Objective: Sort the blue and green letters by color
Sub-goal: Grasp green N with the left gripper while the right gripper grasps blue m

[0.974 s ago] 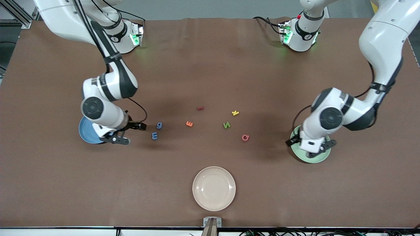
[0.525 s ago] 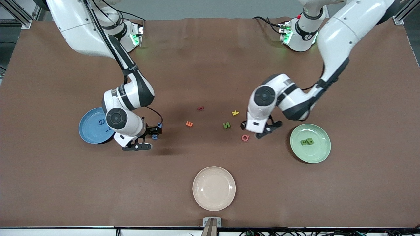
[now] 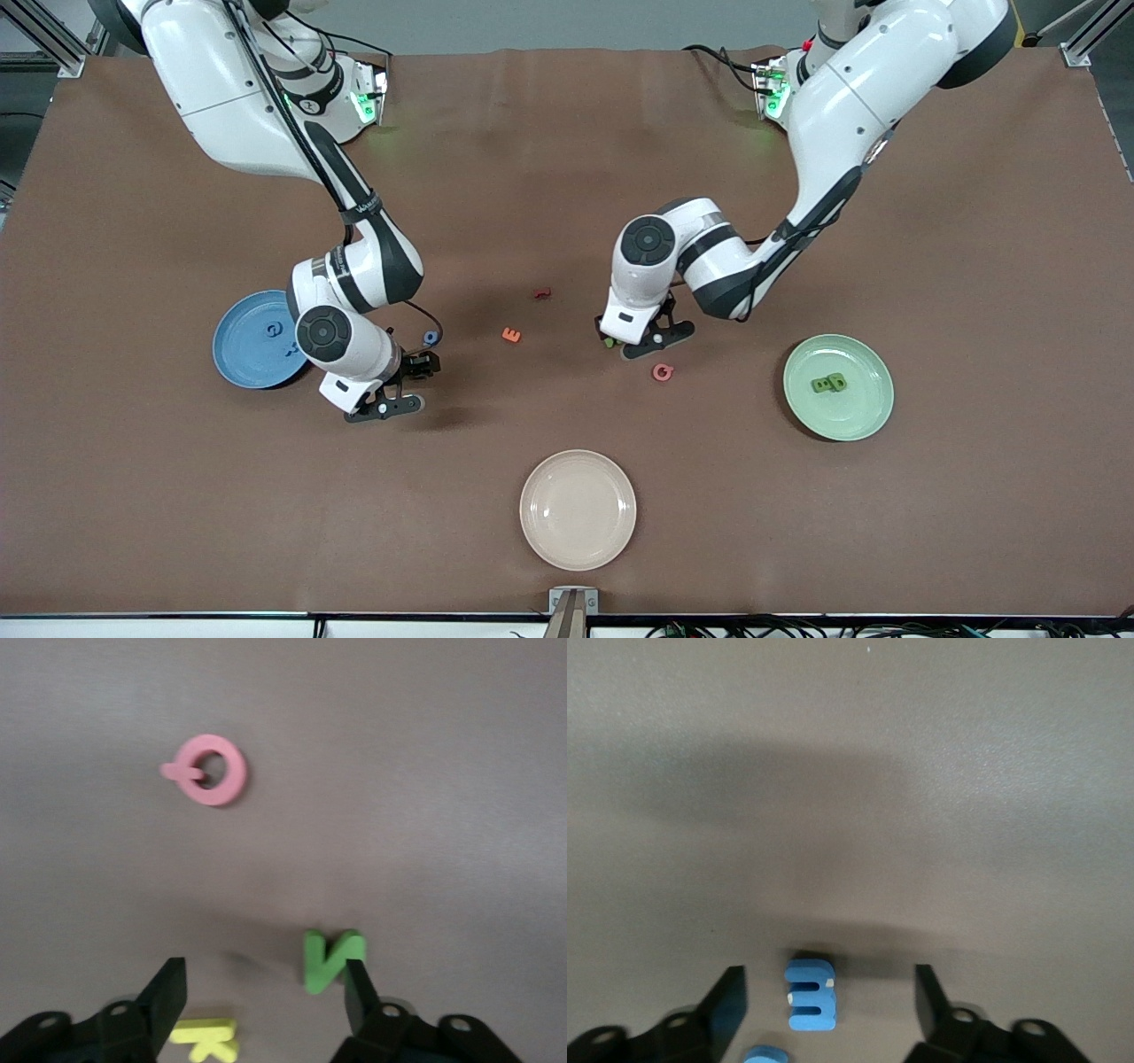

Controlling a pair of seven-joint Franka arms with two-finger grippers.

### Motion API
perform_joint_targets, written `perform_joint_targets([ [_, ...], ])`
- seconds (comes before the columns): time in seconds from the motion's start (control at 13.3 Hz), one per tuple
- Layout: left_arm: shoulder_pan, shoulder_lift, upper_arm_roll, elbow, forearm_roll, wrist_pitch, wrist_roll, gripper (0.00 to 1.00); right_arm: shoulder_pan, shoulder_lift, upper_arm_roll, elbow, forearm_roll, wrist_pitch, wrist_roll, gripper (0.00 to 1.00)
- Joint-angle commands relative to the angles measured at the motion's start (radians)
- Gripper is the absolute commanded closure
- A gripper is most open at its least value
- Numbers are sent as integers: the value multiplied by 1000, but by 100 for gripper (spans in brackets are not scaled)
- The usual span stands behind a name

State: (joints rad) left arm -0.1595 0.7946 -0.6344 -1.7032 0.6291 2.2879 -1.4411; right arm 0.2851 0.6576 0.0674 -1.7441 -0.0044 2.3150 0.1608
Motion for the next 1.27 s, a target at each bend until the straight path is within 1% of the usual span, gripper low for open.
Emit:
perform_joint_targets([
  [0.0,-28,52,15,83,8,-2,-2,24,9,10,-5,15,7,-12,-14,39],
  [0.15,-28,60,16,83,6,-2,-5,25,9,10,-5,8,9,-11,-9,46],
  [0.45,-35,80,16,83,6,-1,-9,28,9,10,-5,1,18,-9,-3,50],
  [0.67,-37,84,16,82,4,-1,-9,34,9,10,-3,-5,20,-11,0,50],
  [0.97,-40,94,16,85,4,8,-9,35,11,10,-3,-11,23,-5,0,50],
  [1.05,-40,98,16,83,6,18,-9,38,11,10,-3,-11,23,-5,0,50],
  [1.2,-40,112,16,83,6,19,-10,53,11,10,-3,-11,23,-6,0,50],
])
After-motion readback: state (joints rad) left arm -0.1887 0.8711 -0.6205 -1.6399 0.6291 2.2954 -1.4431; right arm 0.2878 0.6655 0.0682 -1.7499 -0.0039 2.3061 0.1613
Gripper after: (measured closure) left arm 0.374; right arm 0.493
